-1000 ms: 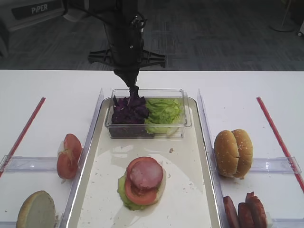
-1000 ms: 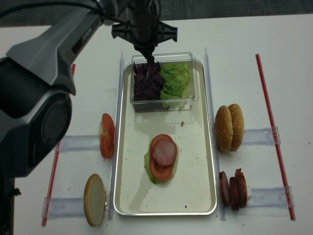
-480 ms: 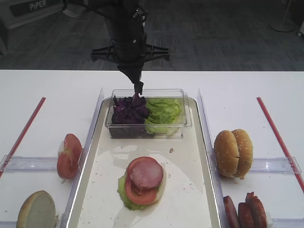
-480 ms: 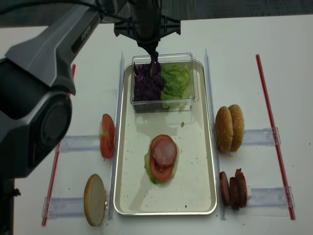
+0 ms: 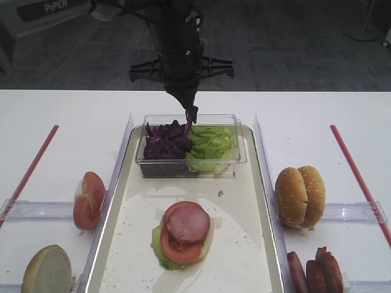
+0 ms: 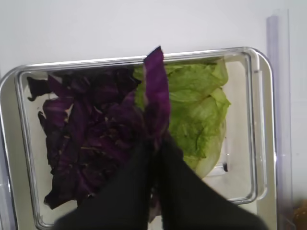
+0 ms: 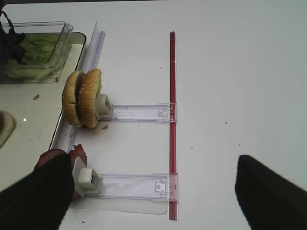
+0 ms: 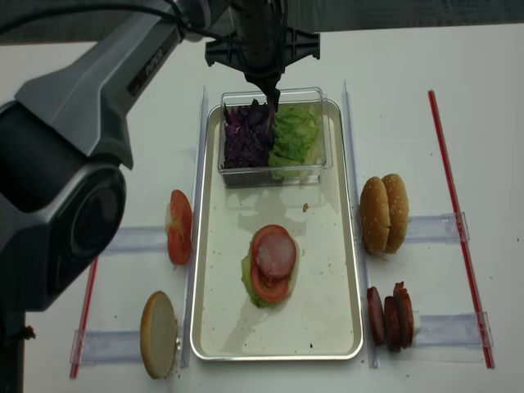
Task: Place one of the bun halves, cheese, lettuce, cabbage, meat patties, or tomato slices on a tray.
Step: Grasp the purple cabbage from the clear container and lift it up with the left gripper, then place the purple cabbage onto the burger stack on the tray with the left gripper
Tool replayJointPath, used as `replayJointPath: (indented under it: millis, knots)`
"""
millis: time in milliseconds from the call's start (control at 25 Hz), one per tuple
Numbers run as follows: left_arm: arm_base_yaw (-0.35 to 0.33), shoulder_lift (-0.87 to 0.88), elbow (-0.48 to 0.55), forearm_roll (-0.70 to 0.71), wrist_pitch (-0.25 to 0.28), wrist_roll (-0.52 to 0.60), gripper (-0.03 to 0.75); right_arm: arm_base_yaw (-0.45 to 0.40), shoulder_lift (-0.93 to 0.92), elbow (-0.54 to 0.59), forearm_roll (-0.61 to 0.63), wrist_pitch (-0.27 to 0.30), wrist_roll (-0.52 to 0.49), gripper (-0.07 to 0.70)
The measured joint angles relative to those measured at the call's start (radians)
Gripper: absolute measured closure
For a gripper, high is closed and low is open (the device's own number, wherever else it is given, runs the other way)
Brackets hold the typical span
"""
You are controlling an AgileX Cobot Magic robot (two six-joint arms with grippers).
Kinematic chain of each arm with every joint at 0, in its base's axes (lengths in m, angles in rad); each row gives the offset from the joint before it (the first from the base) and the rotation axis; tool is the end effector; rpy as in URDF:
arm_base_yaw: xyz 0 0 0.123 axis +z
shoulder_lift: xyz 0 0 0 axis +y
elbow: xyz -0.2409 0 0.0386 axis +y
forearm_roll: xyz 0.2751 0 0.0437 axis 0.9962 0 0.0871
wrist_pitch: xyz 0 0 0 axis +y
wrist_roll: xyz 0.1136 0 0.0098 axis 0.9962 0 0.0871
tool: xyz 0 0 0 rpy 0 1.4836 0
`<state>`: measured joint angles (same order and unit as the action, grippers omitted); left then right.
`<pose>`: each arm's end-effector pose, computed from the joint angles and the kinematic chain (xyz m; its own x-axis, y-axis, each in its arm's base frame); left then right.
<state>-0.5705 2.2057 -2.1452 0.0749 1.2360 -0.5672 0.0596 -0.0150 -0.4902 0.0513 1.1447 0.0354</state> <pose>0.4179 -0.2586 0.2147 -0.9412 -0.0080 -0.3377 0.0370 0.9913 -0.1264 0.0746 0.0098 0.2695 -0.5281 0.0251 -0.8488 -0.0694 0.9949 0.0726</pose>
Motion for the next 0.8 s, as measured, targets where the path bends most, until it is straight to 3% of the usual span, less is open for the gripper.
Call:
replayJointPath:
  millis: [400,800]
  knots:
    - [-0.044,-0.028,0.003,-0.004,0.002,-0.024,0.719,0.000,0.000,0.000,0.000,0.000,0.000,-0.060]
    - [-0.052,-0.121,0.156,-0.003,0.004,-0.046,0.719,0.000,0.000,0.000,0.000,0.000,0.000,-0.060]
